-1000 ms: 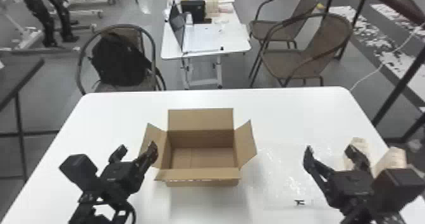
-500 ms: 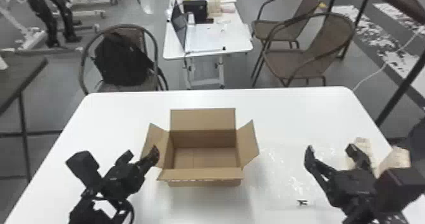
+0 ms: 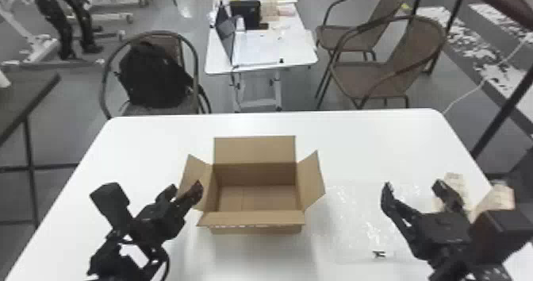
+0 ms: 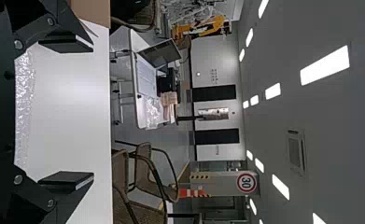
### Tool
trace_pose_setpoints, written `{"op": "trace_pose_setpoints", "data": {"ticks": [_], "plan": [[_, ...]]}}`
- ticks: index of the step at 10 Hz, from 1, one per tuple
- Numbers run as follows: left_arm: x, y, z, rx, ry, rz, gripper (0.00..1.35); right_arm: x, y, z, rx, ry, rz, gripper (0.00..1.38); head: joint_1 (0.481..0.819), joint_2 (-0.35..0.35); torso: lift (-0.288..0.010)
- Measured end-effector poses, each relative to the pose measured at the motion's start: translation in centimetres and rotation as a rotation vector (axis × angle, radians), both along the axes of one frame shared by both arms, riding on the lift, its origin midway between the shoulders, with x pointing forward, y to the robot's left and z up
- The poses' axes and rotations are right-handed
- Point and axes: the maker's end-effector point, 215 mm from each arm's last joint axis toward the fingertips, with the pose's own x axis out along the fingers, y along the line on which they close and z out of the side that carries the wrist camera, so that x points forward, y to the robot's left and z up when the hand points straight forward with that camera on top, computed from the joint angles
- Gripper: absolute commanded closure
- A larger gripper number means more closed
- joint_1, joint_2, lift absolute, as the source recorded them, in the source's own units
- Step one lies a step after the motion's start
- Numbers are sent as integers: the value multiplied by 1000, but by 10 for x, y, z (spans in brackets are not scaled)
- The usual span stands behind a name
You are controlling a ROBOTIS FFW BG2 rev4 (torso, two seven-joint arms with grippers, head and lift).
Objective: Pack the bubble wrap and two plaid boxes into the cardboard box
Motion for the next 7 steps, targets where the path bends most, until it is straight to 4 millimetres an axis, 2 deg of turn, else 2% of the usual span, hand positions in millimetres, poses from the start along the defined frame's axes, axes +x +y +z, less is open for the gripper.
{"op": "trace_pose_setpoints", "data": {"ticks": [1, 2, 7], "plan": [[1, 0, 1, -2, -1, 0, 1181, 0, 0, 0, 1, 0, 1, 306, 695, 78, -40], [1, -1, 2, -3, -7, 1, 1220, 0, 0, 0, 2, 0, 2, 306, 695, 77, -40], [2, -7, 9, 3, -30, -10, 1220, 0, -1, -4, 13, 8, 1, 306, 695, 70, -40]]}}
